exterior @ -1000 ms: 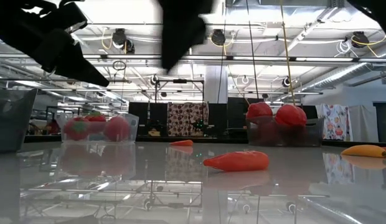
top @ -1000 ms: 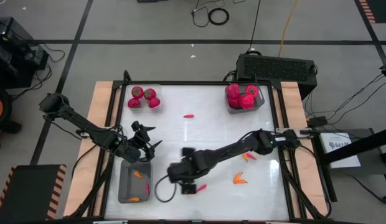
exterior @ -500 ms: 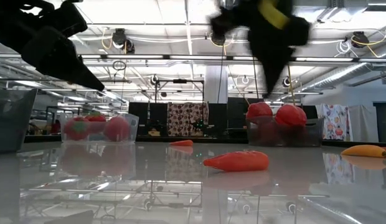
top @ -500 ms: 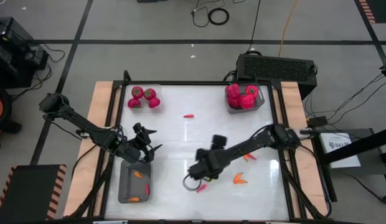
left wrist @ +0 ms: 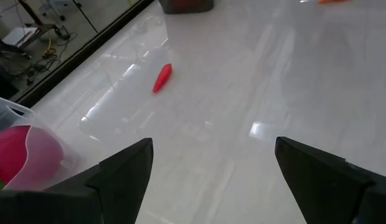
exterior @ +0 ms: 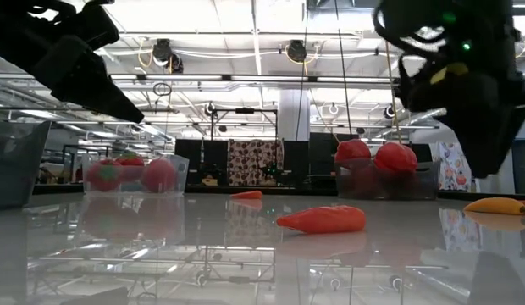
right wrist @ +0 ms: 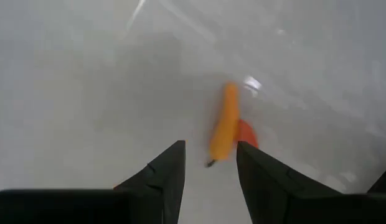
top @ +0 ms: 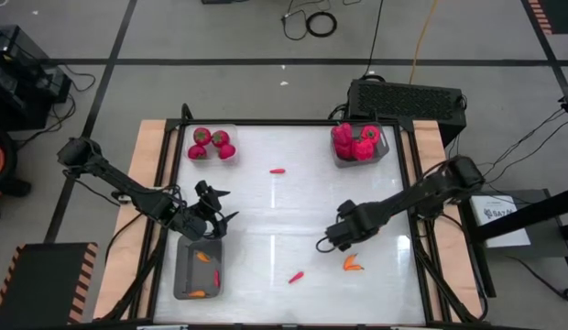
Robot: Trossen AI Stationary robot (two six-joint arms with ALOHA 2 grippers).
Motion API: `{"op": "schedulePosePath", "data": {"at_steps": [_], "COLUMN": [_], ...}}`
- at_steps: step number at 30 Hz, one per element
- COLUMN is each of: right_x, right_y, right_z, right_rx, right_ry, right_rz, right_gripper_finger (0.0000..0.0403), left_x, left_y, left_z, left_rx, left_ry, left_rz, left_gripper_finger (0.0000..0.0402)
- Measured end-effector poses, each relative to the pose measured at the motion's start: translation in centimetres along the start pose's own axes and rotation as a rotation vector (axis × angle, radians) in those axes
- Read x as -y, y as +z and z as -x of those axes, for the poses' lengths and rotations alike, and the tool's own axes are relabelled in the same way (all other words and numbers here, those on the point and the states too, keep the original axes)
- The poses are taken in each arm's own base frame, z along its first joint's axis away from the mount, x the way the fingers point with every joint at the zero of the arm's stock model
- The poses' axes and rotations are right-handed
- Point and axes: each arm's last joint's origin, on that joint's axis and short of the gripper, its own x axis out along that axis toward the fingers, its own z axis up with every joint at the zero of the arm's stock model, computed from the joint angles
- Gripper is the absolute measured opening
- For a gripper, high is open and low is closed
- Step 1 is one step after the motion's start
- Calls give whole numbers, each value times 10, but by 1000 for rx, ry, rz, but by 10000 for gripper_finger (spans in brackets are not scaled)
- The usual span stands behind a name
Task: Sort produce into baskets
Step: Put the yellow chili pepper into the bottom black bin
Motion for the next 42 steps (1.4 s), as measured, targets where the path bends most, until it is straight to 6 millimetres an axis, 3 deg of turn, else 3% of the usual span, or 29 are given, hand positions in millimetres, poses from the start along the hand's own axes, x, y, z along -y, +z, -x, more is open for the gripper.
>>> {"op": "schedulePosePath", "data": {"at_steps": [4,13,22,31,36,42], "right_x": [13,16,20,26,23,8], "right_y": [-4,-6,-7,-7,-3,2], "right_z": [-17,-42,-49,-45,-28,-5], "right_rx": [-4,12,18,45,85,122], "right_ry": [-18,47,39,-57,-100,-4], "right_rz": [-61,-71,-70,-39,-32,-26], "right_gripper_finger": [136,136,112,11,13,13], "left_x": [0,0,0,0,0,0], "left_y": [0,0,0,0,0,0], "left_z": [0,0,0,0,0,0], "left_rx": [2,1,1,1,1,2], "left_ry": [0,2,2,2,2,2], "left_rz": [2,0,0,0,0,0], "left_gripper_finger": [343,343,343,343,343,343]}}
